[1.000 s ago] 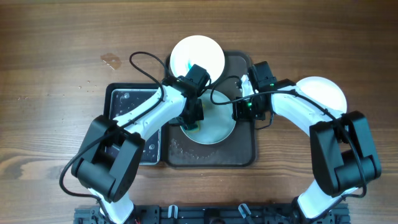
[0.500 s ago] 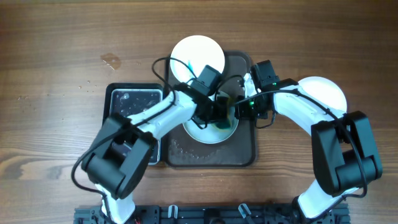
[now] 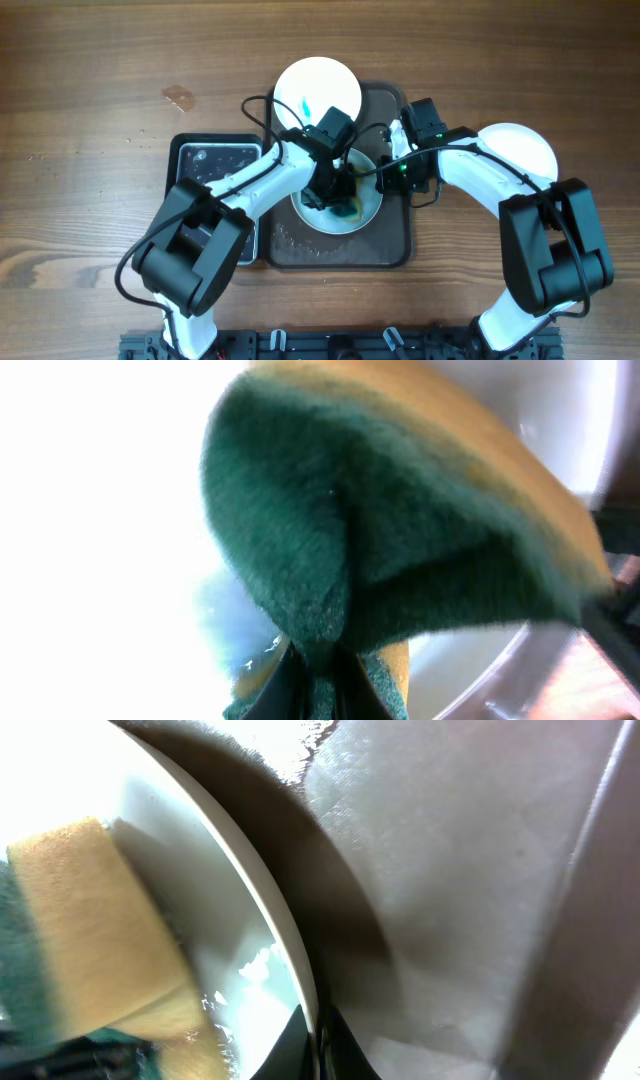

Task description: Clean dirty plates on tray and stack at the side

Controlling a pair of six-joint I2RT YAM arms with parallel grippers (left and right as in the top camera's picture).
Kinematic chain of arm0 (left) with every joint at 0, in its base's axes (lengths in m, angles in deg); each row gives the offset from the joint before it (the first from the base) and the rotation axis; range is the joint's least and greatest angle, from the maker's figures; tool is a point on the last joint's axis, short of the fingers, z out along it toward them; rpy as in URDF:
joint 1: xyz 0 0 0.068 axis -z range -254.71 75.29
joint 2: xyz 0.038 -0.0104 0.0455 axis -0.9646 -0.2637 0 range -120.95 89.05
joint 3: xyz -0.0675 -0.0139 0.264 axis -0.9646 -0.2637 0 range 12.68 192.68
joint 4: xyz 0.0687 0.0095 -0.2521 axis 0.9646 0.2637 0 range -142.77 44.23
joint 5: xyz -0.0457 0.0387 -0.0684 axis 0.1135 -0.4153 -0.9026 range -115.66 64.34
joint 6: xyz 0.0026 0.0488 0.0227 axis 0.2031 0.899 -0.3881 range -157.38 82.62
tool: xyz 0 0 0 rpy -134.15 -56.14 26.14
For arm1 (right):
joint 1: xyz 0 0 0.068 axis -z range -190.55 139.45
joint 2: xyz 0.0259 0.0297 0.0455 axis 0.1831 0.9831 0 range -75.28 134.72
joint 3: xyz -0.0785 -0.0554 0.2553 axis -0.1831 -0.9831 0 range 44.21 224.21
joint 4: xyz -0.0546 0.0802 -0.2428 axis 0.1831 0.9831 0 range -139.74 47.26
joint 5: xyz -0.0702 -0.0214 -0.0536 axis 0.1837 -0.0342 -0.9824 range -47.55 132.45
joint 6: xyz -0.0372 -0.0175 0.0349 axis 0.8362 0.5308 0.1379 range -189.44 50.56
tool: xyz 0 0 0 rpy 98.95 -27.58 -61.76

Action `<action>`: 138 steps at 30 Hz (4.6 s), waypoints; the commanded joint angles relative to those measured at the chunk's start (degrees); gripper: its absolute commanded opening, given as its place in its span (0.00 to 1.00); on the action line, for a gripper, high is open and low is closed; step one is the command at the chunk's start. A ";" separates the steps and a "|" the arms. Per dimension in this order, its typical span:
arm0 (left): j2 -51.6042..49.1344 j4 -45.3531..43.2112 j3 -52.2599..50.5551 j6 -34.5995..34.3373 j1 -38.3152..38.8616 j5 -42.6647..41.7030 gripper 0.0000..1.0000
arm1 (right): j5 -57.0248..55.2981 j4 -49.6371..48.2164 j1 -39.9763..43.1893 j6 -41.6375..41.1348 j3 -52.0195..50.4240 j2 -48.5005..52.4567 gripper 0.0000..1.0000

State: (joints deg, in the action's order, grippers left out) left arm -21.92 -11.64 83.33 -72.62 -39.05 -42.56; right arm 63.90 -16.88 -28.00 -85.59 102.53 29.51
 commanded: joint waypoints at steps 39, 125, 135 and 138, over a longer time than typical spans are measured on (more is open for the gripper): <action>26.77 7.23 -19.19 5.44 -31.67 17.57 0.19 | -1.25 0.35 0.39 1.18 0.26 0.70 0.04; 53.07 15.74 -6.34 4.81 -51.32 5.62 1.00 | -87.97 -4.11 -51.12 15.08 38.10 1.49 0.04; 53.07 15.74 -6.34 4.81 -51.32 5.62 1.00 | -88.63 -5.22 -51.17 17.70 38.10 1.49 0.04; 53.07 15.74 -6.34 4.81 -51.32 5.62 1.00 | -88.63 -5.22 -51.17 17.70 38.10 1.49 0.04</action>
State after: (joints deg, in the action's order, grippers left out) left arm 31.30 4.07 75.98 -68.08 -90.00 -36.25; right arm -22.56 -21.71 -79.26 -68.38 139.29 33.22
